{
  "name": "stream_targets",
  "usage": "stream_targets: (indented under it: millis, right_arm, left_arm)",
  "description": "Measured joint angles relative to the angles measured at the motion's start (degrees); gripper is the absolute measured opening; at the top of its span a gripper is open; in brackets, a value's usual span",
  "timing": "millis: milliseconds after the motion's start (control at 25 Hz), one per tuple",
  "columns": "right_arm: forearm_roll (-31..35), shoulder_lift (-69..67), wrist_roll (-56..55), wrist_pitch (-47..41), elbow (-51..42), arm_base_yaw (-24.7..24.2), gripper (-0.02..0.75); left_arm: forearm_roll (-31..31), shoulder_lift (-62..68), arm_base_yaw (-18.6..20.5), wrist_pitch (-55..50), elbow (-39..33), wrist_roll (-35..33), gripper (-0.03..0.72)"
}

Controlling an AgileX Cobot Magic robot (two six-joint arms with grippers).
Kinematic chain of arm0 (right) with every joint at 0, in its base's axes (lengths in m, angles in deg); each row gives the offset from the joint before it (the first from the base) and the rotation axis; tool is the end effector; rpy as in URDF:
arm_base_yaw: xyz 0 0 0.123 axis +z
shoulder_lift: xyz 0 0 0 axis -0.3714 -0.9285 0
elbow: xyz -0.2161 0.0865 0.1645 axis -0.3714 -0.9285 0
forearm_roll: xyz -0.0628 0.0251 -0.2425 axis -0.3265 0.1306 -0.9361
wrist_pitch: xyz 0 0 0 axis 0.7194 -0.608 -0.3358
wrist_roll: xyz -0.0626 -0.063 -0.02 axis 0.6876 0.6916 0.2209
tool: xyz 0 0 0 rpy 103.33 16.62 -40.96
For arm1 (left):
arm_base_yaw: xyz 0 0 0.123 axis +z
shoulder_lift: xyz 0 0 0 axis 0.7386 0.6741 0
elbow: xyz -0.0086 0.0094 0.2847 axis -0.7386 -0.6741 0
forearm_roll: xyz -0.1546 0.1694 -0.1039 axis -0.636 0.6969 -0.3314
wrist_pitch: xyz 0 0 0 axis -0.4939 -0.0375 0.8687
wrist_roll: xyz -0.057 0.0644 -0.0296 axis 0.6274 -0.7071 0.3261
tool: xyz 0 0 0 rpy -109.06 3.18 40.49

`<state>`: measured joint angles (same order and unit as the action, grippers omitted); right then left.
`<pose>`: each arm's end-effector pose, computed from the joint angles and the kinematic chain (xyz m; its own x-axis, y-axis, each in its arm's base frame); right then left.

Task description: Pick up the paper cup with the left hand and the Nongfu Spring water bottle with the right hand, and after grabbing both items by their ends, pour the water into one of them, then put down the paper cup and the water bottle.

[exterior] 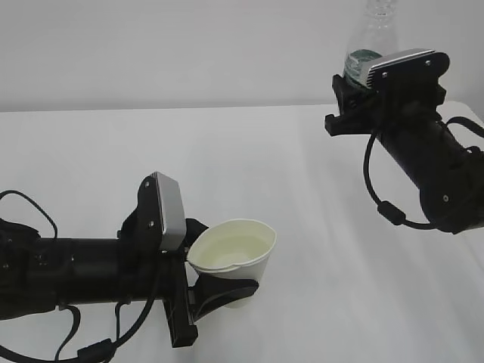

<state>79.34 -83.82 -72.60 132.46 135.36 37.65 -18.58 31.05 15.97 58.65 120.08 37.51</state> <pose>0.3649 0.0940 0.1733 0.0863 -0.1768 -0.9805 -0.1595 0.9690 -0.1888 0.2249 -0.2062 0.1124 -0.0320 0.3318 -0.9428 0.9640 0.2594 0.0585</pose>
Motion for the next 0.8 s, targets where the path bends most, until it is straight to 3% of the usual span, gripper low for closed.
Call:
stream_targets:
  millis: [280,800]
  right_arm:
    - [4.51,0.0,0.12,-3.82,0.0,0.0,0.456]
    - [7.11,0.0,-0.41,-8.98,0.0,0.0,0.456]
  left_arm:
    - [0.0,0.0,0.0,0.0,0.0,0.0,0.41]
    - [-0.35,0.0,0.0,0.0,0.0,0.0,0.41]
